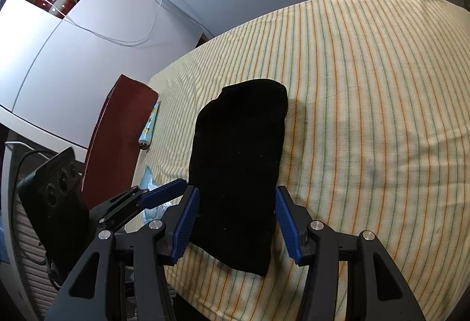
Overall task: Organize soft objects
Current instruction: 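Carry the black pouch with both grippers over the shoebox, then open both grippers to drop the black pouch into the shoebox, then move the right gripper to the grapefruit hand cream tube while the left approaches the cotton packet, then close the right gripper on the cream tube while the left grips the cotton packet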
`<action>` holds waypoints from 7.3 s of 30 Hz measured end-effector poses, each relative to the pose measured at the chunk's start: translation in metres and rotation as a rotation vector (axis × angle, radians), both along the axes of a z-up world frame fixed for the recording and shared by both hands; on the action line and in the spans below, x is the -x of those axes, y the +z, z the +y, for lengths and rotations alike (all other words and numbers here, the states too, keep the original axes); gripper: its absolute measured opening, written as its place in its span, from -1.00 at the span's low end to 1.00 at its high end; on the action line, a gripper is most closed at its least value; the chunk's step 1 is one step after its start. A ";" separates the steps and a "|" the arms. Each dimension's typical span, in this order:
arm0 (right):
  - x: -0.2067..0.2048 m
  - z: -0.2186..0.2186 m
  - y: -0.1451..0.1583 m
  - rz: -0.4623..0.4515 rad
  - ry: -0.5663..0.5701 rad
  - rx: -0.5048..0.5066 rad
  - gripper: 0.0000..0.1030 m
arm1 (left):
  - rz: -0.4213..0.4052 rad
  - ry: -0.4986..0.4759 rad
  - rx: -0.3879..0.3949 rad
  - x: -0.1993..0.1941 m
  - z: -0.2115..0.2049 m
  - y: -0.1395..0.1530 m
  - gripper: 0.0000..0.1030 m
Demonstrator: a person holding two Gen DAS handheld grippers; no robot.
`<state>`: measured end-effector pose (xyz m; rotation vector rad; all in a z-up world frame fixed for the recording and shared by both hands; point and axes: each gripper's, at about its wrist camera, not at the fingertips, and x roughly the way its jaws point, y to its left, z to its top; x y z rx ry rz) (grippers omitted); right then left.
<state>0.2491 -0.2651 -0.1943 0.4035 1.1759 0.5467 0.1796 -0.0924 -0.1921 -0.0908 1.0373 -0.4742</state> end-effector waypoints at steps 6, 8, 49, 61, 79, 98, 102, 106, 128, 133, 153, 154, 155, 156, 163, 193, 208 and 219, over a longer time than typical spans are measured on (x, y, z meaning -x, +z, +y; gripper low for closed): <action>-0.005 0.013 -0.006 0.013 0.009 0.017 -0.05 | 0.005 -0.001 0.030 -0.005 -0.007 -0.007 0.20; -0.006 0.016 -0.007 0.019 0.017 0.020 -0.05 | 0.006 -0.008 0.039 -0.004 -0.006 -0.007 0.18; -0.007 0.197 0.137 -0.305 0.269 0.011 -0.22 | -0.328 0.209 0.034 0.052 0.149 0.144 0.11; -0.043 0.317 0.127 -0.297 0.400 0.028 -0.22 | -0.267 0.357 -0.023 0.024 0.242 0.133 0.11; -0.077 0.376 0.091 -0.238 0.426 0.096 -0.20 | -0.234 0.475 -0.237 -0.002 0.271 0.102 0.11; -0.065 0.319 0.115 -0.279 0.372 0.110 -0.06 | -0.300 0.488 -0.211 0.035 0.254 0.128 0.11; -0.057 0.295 0.121 -0.291 0.366 0.102 -0.06 | -0.327 0.453 -0.195 0.054 0.233 0.134 0.11; -0.047 0.265 0.124 -0.296 0.360 0.100 -0.06 | -0.345 0.421 -0.164 0.074 0.212 0.135 0.11; -0.018 0.180 0.097 -0.190 0.359 0.039 -0.59 | -0.252 0.406 -0.014 0.179 0.138 0.055 0.11; -0.042 0.218 0.072 -0.045 0.314 -0.068 -0.67 | -0.220 0.446 0.031 0.197 0.156 0.045 0.11; -0.106 0.304 -0.023 0.176 0.093 -0.006 -0.80 | -0.219 0.600 0.117 0.226 0.233 0.039 0.11; -0.106 0.303 -0.026 0.181 0.086 -0.004 -0.86 | -0.218 0.599 0.117 0.225 0.232 0.038 0.11; -0.106 0.304 -0.027 0.178 0.083 0.002 -0.88 | -0.217 0.595 0.116 0.225 0.231 0.038 0.11; -0.106 0.305 -0.027 0.177 0.086 0.008 -0.89 | -0.216 0.593 0.116 0.224 0.230 0.037 0.11; -0.107 0.295 -0.019 0.187 0.083 0.022 -0.86 | -0.201 0.577 0.124 0.218 0.225 0.033 0.11; -0.105 0.210 0.039 -0.148 0.258 0.253 -0.42 | -0.199 0.394 0.076 0.177 0.158 0.047 0.11; -0.120 0.246 0.034 -0.280 0.537 0.391 -0.03 | -0.011 0.295 0.104 0.096 0.107 0.002 0.12; -0.133 0.256 0.016 -0.322 0.666 0.402 -0.03 | -0.007 0.372 0.004 0.071 0.092 -0.005 0.12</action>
